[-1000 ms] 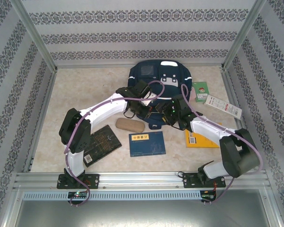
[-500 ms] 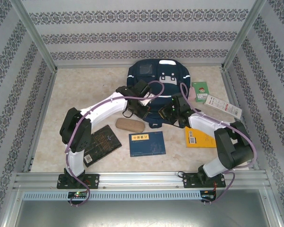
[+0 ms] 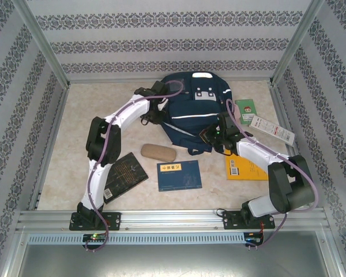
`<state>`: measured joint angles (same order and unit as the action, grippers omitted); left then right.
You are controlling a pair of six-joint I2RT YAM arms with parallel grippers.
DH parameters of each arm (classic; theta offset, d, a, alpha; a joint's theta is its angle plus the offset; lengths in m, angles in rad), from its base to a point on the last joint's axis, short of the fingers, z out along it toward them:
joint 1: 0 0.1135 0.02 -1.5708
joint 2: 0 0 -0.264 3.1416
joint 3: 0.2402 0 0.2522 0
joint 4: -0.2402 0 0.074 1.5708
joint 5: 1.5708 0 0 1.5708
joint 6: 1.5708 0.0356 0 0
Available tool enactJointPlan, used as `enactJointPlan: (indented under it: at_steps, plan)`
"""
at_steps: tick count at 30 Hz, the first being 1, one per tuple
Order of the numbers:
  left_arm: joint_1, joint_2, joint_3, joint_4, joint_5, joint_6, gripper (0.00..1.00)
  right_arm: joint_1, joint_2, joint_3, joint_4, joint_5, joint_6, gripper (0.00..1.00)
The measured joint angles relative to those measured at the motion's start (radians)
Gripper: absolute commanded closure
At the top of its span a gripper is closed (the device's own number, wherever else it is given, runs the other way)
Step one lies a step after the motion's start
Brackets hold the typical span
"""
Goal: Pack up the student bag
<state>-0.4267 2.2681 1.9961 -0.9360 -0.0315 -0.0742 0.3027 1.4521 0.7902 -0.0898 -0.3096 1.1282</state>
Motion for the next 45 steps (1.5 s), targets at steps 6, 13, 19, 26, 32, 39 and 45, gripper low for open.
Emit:
enactJointPlan:
  at_steps: [6,13,19,26,32,39,45]
  plan:
    - [0.042,0.155,0.203,-0.036,-0.026,-0.096,1.0,-0.005,0.0,0.024,-0.026,-0.03,-0.043,1.0]
    - [0.06,0.194,0.275,-0.047,-0.044,-0.198,1.0,-0.006,0.0,0.056,-0.042,-0.045,-0.086,1.0]
    - [0.063,-0.009,-0.023,0.04,-0.135,-0.245,1.0,0.016,0.004,0.142,-0.101,-0.043,-0.148,1.0]
    - [0.098,-0.358,-0.348,0.085,-0.246,-0.318,1.0,0.04,0.089,0.289,-0.145,-0.105,-0.237,1.0]
    - [0.131,-0.566,-0.565,0.081,-0.301,-0.394,1.0,0.071,0.315,0.524,-0.193,-0.153,-0.332,1.0]
    - [0.135,-0.662,-0.709,0.099,-0.294,-0.48,1.0,0.093,0.577,0.828,-0.286,-0.141,-0.42,0.98]
    - [0.133,-0.661,-0.741,0.111,-0.233,-0.519,0.99,0.092,0.727,1.05,-0.353,-0.092,-0.47,0.45]
